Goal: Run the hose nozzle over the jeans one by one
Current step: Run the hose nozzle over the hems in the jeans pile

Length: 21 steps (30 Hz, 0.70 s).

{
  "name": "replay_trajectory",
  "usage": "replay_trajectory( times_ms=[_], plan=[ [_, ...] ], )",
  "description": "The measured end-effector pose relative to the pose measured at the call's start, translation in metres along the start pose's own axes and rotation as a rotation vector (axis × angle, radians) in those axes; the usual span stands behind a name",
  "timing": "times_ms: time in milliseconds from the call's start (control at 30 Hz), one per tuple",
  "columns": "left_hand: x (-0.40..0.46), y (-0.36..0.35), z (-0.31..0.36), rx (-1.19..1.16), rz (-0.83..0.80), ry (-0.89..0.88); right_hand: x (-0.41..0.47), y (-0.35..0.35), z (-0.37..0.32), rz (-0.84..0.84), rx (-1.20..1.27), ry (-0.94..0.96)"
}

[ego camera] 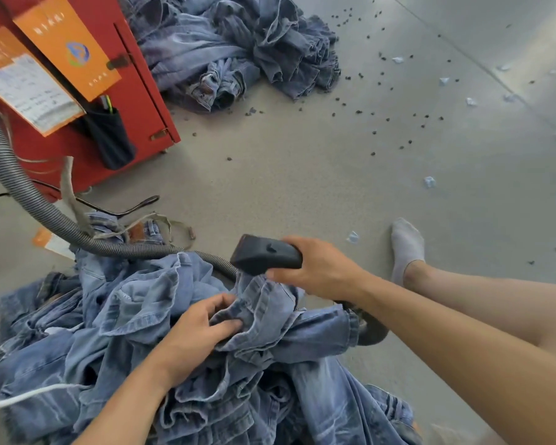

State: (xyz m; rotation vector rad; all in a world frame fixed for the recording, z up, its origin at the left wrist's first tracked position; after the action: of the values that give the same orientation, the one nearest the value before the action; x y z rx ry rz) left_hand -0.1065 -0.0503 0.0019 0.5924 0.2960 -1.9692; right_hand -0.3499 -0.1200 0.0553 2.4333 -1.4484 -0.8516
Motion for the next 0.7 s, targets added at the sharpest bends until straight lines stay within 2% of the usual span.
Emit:
replay_trajectory(
  times_ms=[67, 133, 233, 267, 333, 400, 433, 467, 533, 633, 700],
  plan=[
    [0.002, -0.001, 0.003, 0.002, 0.071, -0.008, -0.001, 0.019, 0.0, 0.053, 0.043, -0.012],
    [0.005, -0.003, 0.005, -0.027, 0.115, -0.017, -0.009, 0.033, 0.005, -0.066, 0.012, -0.014],
    [0.007, -0.006, 0.002, -0.155, 0.06, 0.005, -0.02, 0.019, 0.011, -0.275, -0.099, -0.045],
    [0.007, -0.005, 0.001, -0.239, 0.029, 0.015, -0.017, 0.009, 0.012, -0.264, -0.119, -0.032],
    [0.004, -0.003, 0.001, -0.389, -0.035, 0.032, -0.006, -0.004, 0.008, -0.106, -0.083, -0.014],
    [0.002, -0.002, 0.002, -0.431, -0.052, 0.034, 0.004, 0.004, 0.004, 0.085, -0.018, -0.04],
    [0.002, -0.003, 0.004, -0.441, -0.027, 0.037, 0.005, 0.014, 0.004, 0.122, 0.015, -0.057],
    [0.003, -0.003, 0.006, -0.453, 0.017, 0.045, 0.003, 0.024, 0.005, 0.1, 0.045, -0.061],
    [0.006, -0.007, 0.008, -0.468, 0.093, 0.056, -0.008, 0.038, 0.01, -0.068, 0.05, -0.044],
    [0.006, -0.01, 0.009, -0.422, 0.086, 0.061, -0.021, 0.02, 0.01, -0.301, -0.134, -0.033],
    [0.004, -0.008, 0.005, -0.409, 0.025, 0.055, -0.011, -0.004, 0.006, -0.253, -0.133, -0.001]
  ],
)
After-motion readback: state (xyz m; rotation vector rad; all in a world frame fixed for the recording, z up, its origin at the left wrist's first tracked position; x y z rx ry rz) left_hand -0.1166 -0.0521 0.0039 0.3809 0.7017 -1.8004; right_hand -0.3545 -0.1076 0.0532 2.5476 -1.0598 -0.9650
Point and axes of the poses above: each hand's wrist, its own x-axis towards the middle knuckle, its own y-axis out of the back of the hand, z = x × y, the point moved 2 cm from there along x, towards the middle knuckle, and after that the axes turned 5 degrees about x, right-handed, at the moved point
